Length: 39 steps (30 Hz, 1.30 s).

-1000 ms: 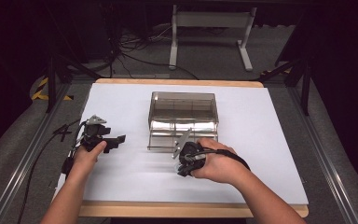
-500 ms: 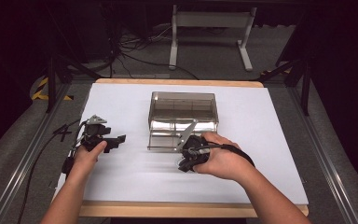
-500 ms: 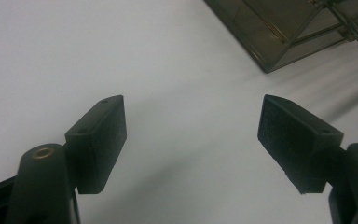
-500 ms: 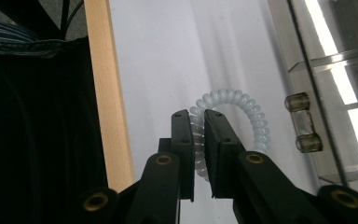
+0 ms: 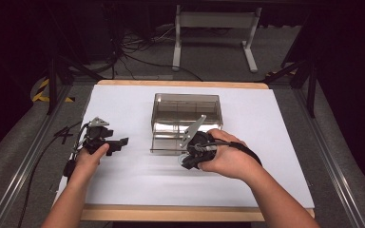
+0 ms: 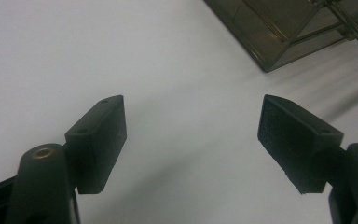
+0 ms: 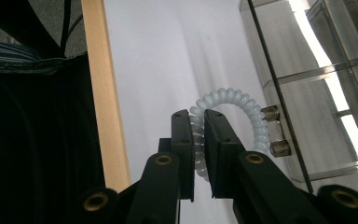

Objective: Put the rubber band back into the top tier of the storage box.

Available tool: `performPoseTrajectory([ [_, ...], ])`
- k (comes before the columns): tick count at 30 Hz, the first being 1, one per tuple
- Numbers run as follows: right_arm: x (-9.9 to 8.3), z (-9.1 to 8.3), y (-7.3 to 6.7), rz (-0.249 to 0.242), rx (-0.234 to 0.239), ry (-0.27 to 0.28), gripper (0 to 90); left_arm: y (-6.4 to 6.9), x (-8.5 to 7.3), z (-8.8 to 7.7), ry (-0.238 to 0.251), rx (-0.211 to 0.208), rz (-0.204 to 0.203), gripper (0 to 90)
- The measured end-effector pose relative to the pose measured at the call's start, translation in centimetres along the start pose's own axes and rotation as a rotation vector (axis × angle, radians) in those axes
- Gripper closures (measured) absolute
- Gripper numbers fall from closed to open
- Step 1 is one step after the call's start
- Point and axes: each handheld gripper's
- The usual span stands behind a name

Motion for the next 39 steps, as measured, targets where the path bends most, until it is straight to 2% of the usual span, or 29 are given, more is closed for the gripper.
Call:
performPoseTrajectory([
  [5, 0.3, -0.3, 0.3, 0.004, -0.012, 0.008, 83.7, -0.1, 0.0, 0.0, 0.001, 0.001, 0.003, 24.5],
  [10, 0.7, -0.9, 0.8, -0.003, -0.035, 0.043, 83.7, -0.1, 0.0, 0.0, -0.001, -0.001, 0.002, 24.5],
  [20, 1.0, -1.0, 1.8, 0.039, -0.059, 0.047, 83.7, -0.1, 0.0, 0.0, -0.005, -0.003, -0.002, 24.5],
  [26, 1.1, -1.2, 2.3, 0.089, -0.091, 0.059, 83.6, -0.2, 0.0, -0.1, -0.006, -0.003, -0.003, 24.5],
  [31, 1.1, -1.1, 2.7, 0.084, -0.106, 0.054, 83.6, -0.2, 0.0, -0.1, -0.003, 0.0, -0.006, 24.5],
  [39, 1.2, -0.9, 3.3, 0.04, -0.144, 0.042, 83.6, -0.2, 0.0, 0.0, -0.009, -0.002, -0.005, 24.6],
])
Point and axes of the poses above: each handheld gripper's, and its own axes: z roughly forward along the jaws, x roughly out of its top, y roughly to its right, and after that the axes turned 3 degrees about z, right-handed
